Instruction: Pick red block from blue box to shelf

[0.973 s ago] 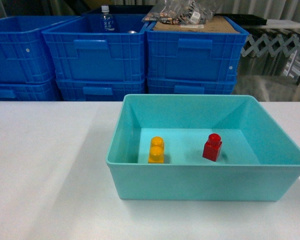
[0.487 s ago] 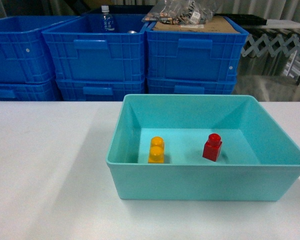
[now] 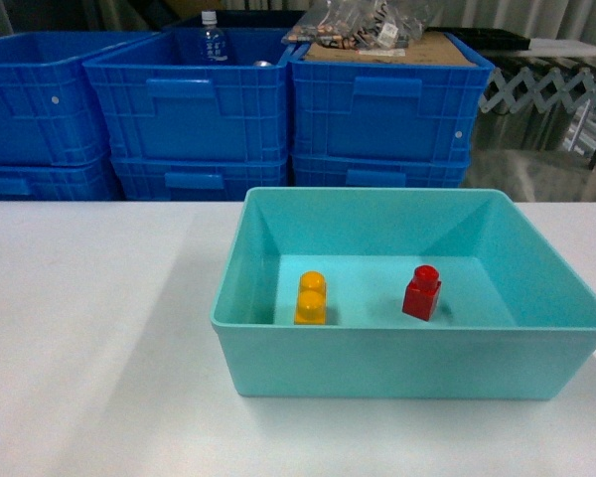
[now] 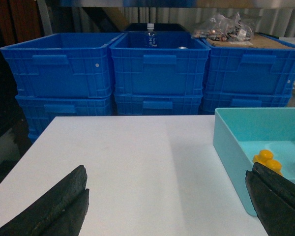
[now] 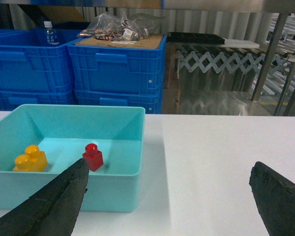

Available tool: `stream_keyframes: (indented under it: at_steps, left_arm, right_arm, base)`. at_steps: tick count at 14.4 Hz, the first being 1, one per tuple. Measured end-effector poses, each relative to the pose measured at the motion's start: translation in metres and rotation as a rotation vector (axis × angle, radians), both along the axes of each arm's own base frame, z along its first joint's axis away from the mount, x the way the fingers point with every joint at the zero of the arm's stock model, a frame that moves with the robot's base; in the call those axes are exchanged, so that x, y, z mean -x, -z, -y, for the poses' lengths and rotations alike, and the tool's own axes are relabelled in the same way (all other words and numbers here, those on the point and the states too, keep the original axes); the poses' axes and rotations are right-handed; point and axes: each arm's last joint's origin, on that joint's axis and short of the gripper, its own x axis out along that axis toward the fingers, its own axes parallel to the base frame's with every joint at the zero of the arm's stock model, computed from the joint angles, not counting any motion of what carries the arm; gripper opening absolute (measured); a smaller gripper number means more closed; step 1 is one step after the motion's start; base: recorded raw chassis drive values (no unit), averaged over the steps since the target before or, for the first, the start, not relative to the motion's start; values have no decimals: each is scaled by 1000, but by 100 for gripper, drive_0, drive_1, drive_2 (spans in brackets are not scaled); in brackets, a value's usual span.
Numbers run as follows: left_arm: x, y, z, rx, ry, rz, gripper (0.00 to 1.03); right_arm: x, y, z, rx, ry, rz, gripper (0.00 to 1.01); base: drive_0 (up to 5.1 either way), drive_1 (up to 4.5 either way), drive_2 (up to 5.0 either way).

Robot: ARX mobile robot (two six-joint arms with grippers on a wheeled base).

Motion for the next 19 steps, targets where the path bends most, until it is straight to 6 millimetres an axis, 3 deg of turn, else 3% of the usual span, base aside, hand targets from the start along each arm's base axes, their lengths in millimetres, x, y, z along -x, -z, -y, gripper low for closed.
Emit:
stream_keyframes:
  at_steps: [19]
  left_arm:
    - [0,0,0,0,0,0,98]
  right_arm:
    - [0,0,0,0,0,0,98]
  base:
    - [0,0,0]
